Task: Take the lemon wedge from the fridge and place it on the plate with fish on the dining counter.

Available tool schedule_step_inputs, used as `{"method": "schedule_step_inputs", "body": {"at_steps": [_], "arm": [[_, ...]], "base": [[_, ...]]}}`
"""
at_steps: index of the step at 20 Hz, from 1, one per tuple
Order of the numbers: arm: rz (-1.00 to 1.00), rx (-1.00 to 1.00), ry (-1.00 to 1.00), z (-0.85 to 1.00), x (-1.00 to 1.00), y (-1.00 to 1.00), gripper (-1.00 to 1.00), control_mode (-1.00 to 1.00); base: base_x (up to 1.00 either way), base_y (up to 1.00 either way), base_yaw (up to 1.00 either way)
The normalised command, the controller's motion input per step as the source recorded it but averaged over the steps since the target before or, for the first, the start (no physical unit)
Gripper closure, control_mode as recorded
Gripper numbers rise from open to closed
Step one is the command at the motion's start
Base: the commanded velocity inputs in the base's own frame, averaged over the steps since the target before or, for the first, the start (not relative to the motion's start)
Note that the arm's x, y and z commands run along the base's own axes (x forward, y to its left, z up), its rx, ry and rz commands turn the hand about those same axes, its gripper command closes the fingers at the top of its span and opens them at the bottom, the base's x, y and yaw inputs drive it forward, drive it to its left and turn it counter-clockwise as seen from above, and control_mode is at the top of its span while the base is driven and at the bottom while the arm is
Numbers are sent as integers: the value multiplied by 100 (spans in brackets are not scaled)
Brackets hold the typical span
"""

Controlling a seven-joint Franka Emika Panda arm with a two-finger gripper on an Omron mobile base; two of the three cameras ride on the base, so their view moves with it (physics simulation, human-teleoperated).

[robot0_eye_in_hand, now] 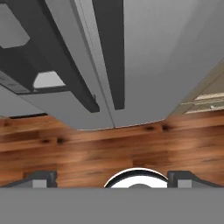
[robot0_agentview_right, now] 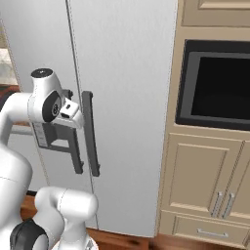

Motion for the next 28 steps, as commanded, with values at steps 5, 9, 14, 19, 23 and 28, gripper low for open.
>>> {"method": "schedule_step_inputs", "body": {"at_steps": [5,9,14,19,23,28], "arm": [[0,0,0,0,0,0,-100,100],[0,0,0,0,0,0,-100,100],[0,0,0,0,0,0,-100,100],[0,0,0,0,0,0,-100,100],[0,0,0,0,0,0,-100,100],[0,0,0,0,0,0,-100,100]], "base": [[-30,17,0],[-21,26,-3],[-41,26,-5],[-46,6,-9],[-40,3,-8],[-32,12,-5]]}}
